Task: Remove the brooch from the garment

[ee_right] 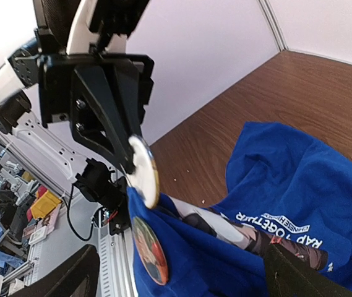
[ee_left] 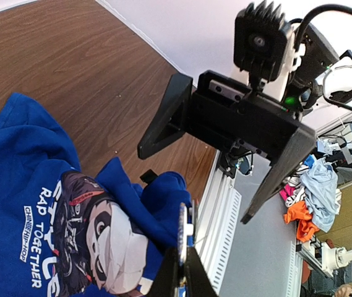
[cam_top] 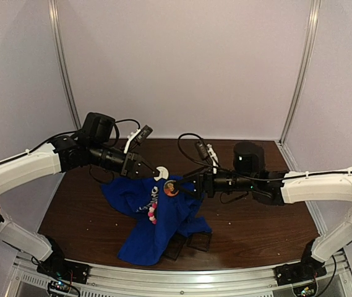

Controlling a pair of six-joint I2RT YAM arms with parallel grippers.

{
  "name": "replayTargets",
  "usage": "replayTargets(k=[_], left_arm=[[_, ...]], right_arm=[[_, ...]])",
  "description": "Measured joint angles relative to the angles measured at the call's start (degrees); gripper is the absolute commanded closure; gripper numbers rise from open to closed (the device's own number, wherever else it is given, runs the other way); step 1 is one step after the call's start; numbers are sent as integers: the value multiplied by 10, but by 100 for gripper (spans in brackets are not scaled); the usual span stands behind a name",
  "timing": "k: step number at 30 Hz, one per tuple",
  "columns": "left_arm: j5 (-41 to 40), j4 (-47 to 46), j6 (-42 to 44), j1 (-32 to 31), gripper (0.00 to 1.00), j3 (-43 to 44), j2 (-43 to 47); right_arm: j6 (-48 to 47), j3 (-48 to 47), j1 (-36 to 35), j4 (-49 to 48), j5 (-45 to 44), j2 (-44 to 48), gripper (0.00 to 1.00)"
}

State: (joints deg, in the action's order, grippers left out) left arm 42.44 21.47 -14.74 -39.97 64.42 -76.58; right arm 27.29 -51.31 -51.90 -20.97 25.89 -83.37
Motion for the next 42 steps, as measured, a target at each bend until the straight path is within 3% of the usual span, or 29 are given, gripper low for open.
replayTargets(k=[6, 9, 14, 16, 20, 28, 42], left_arm=[[2, 0, 0, 0, 100, 0, 0], [7, 0, 1, 0, 100, 0, 0], [11, 0, 2, 0, 100, 0, 0], [8, 0, 4, 0, 100, 0, 0], [-16, 5, 9, 0, 100, 2, 0], [-106, 45, 30, 0, 100, 26, -4], [-144, 82, 64, -3, 100, 48, -20]], right_arm=[[-18, 12, -22, 15, -32, -16, 11], [-23, 11, -24, 15, -32, -29, 22], [-26, -2, -24, 10, -18, -57, 53], [-28, -7, -24, 5, -11, -63, 72], [-15, -8, -24, -17, 10, -64, 100], [19, -8, -24, -80, 32, -64, 100], [54, -8, -24, -136, 23, -75, 100]])
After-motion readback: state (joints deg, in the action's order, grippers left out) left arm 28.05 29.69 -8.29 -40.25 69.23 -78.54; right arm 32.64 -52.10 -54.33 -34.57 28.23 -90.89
